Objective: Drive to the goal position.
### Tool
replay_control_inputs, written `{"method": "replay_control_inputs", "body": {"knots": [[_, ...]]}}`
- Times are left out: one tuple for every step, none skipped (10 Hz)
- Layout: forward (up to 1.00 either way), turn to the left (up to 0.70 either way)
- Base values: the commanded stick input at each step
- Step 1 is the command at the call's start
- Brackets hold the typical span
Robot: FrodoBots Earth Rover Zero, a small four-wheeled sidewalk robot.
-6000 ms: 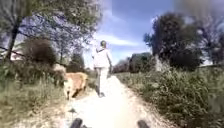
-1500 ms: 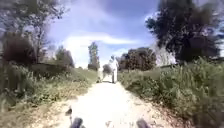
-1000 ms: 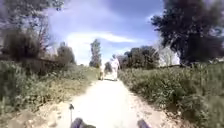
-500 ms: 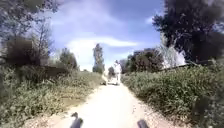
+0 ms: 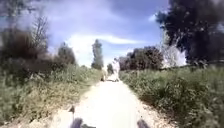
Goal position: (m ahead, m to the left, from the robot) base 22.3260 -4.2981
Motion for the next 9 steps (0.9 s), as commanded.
{"method": "replay_control_inputs", "body": {"knots": [[0.7,-0.05],[0.7,-0.11],[0.7,-0.22],[0.7,-0.08],[0.7,-0.08],[0.7,-0.34],[0.7,0.0],[0.7,0.0],[0.7,0.0]]}}
